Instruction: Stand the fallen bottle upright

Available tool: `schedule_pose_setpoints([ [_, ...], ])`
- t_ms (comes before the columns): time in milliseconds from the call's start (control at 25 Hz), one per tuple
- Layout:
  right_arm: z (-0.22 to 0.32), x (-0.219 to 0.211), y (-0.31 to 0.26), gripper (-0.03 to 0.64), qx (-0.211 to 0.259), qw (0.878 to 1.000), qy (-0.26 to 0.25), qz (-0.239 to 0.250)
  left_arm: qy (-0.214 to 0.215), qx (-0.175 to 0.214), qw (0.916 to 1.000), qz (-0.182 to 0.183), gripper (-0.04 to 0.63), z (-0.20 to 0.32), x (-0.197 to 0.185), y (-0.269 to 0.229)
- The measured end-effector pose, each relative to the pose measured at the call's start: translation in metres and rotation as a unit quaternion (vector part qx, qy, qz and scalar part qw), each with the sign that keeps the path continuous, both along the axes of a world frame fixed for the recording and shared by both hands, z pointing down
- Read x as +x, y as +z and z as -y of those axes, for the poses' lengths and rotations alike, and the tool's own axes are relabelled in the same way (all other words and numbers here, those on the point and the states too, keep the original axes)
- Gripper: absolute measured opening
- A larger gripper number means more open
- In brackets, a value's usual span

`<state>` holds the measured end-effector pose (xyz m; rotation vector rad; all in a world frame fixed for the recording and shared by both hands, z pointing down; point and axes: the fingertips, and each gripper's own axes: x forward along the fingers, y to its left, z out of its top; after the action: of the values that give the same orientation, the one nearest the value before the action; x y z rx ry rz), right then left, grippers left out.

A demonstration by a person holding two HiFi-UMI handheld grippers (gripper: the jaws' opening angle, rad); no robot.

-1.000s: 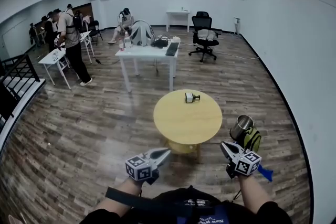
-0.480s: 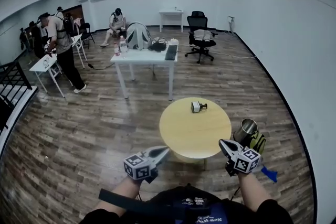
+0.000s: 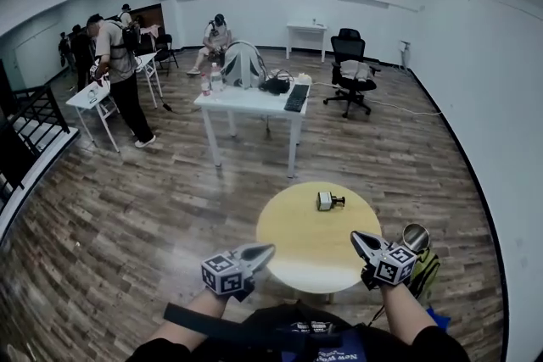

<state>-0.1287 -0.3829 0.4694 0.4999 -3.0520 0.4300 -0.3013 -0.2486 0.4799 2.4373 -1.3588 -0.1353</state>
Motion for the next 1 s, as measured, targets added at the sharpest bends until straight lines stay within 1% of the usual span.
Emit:
schedule_pose_setpoints([
  [160,0.074,0.007,0.0,-0.003,0.0,0.999,-0.039,-0.003,-0.027,0.003,0.9996,0.0,0.014,0.072,0.021,-0.004],
  [280,0.128,0.015,0.003,-0.003,-0.002,0.999,-0.055,0.002,-0.049,0.006,0.9987,-0.012,0.014,0.125,0.032,-0.006],
  [400,0.171,0.018,0.01,-0.003,-0.009,0.998,-0.064,0.001,-0.052,-0.004,0.9986,-0.011,0.014,0.167,0.041,-0.002],
  [560,0.221,0.014,0.022,-0.003,-0.018,0.998,-0.062,0.004,-0.049,-0.013,0.9987,-0.006,0.014,0.217,0.036,0.008],
  [760,0.268,0.005,0.041,-0.003,-0.032,0.999,-0.033,-0.001,-0.023,-0.023,0.9994,-0.012,0.014,0.273,0.02,0.024],
  [1000,0.312,-0.031,0.053,-0.003,-0.046,0.999,0.027,-0.001,0.038,-0.036,0.9985,-0.017,0.014,0.336,-0.025,0.04],
])
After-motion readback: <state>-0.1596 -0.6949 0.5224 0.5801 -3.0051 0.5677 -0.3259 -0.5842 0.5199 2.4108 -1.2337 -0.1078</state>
